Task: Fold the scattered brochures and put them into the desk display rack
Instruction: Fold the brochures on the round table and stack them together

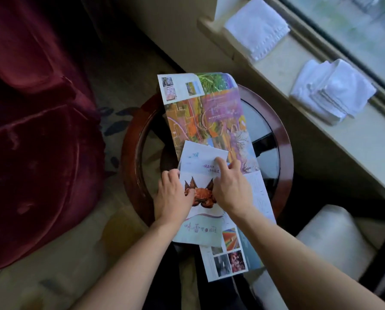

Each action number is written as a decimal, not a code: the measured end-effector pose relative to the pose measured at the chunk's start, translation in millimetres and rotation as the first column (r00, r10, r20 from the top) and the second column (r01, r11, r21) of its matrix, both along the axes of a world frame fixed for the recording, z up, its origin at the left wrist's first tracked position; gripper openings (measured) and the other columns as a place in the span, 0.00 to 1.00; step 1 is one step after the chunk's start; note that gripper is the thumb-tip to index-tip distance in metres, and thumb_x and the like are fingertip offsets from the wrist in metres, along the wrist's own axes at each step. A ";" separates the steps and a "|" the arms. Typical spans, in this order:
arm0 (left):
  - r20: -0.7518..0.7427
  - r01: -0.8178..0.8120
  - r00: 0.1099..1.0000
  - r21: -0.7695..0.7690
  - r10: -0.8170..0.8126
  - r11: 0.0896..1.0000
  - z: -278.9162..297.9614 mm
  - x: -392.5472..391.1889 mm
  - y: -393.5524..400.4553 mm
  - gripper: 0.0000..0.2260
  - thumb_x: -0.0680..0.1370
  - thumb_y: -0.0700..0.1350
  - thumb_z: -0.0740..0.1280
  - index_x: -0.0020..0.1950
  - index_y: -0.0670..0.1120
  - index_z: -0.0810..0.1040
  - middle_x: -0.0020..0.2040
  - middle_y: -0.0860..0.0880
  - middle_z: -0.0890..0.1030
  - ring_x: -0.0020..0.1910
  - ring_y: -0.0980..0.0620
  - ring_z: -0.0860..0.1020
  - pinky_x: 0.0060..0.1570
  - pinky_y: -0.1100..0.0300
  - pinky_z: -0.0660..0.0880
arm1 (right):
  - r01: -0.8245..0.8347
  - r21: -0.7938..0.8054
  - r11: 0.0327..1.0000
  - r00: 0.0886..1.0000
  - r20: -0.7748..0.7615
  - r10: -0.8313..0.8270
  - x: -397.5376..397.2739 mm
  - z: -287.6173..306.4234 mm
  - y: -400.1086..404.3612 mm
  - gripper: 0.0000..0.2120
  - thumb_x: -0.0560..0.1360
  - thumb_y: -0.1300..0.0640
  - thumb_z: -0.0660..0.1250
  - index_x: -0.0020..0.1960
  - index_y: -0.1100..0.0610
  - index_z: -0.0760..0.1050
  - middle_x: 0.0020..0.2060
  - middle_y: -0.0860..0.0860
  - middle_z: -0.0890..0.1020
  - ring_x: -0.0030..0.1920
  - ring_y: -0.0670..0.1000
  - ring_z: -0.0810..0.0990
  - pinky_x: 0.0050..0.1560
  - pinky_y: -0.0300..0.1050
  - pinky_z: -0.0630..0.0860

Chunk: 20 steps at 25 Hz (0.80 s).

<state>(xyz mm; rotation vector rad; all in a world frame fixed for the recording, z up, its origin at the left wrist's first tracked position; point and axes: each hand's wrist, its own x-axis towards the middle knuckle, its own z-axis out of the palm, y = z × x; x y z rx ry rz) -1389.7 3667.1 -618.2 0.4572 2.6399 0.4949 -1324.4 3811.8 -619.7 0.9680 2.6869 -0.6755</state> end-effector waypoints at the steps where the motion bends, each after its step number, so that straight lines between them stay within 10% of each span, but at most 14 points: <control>1: 0.015 -0.005 1.000 0.009 0.005 1.000 -0.1 -3.5 0.7 0.21 0.71 0.51 0.73 0.59 0.49 0.68 0.55 0.49 0.72 0.55 0.46 0.73 0.45 0.54 0.76 | 0.018 0.013 1.000 1.000 0.004 -0.019 -1.7 2.1 1.5 0.20 0.74 0.62 0.62 0.66 0.52 0.68 0.57 0.59 0.70 0.41 0.64 0.77 0.30 0.48 0.67; 5: 0.072 -0.018 0.997 0.107 0.010 0.994 8.9 -39.7 8.7 0.25 0.72 0.54 0.72 0.65 0.49 0.68 0.61 0.49 0.71 0.61 0.48 0.71 0.52 0.55 0.72 | 0.191 0.056 0.980 0.978 -0.101 -0.184 -21.4 19.3 36.1 0.23 0.75 0.56 0.64 0.71 0.53 0.69 0.59 0.56 0.73 0.52 0.61 0.77 0.41 0.49 0.71; 9: 0.009 0.366 0.931 0.007 -0.366 0.931 14.9 -55.3 37.0 0.38 0.74 0.60 0.68 0.79 0.53 0.56 0.80 0.48 0.55 0.79 0.46 0.51 0.75 0.49 0.55 | 0.293 0.042 0.955 0.951 -0.118 -0.287 -67.2 15.8 102.6 0.26 0.77 0.50 0.65 0.73 0.56 0.66 0.65 0.59 0.75 0.63 0.61 0.73 0.58 0.57 0.73; 13: 0.041 0.665 0.745 -0.137 -0.666 0.734 7.8 -49.7 73.1 0.44 0.75 0.58 0.69 0.82 0.54 0.45 0.82 0.46 0.39 0.80 0.44 0.36 0.76 0.46 0.38 | 0.353 -0.062 0.933 0.931 -0.074 -0.357 -104.5 3.4 127.7 0.27 0.73 0.50 0.67 0.70 0.55 0.67 0.62 0.58 0.77 0.63 0.60 0.73 0.57 0.58 0.75; 17: 0.058 0.821 0.523 -0.303 -0.851 0.484 9.7 -46.1 98.2 0.36 0.77 0.48 0.67 0.81 0.55 0.53 0.82 0.43 0.44 0.80 0.40 0.40 0.76 0.37 0.41 | 0.318 -0.009 0.948 0.944 -0.091 -0.317 -109.2 -5.8 127.8 0.26 0.72 0.51 0.68 0.68 0.55 0.69 0.60 0.57 0.76 0.61 0.59 0.74 0.55 0.56 0.74; 20: 0.098 0.819 0.527 -0.326 -0.844 0.473 12.9 -48.9 99.5 0.32 0.77 0.43 0.66 0.78 0.53 0.59 0.82 0.42 0.46 0.80 0.40 0.42 0.76 0.37 0.43 | 0.276 -0.064 0.959 0.947 -0.151 -0.283 -112.0 -4.9 118.5 0.17 0.73 0.53 0.64 0.61 0.50 0.68 0.51 0.52 0.70 0.44 0.57 0.75 0.39 0.49 0.68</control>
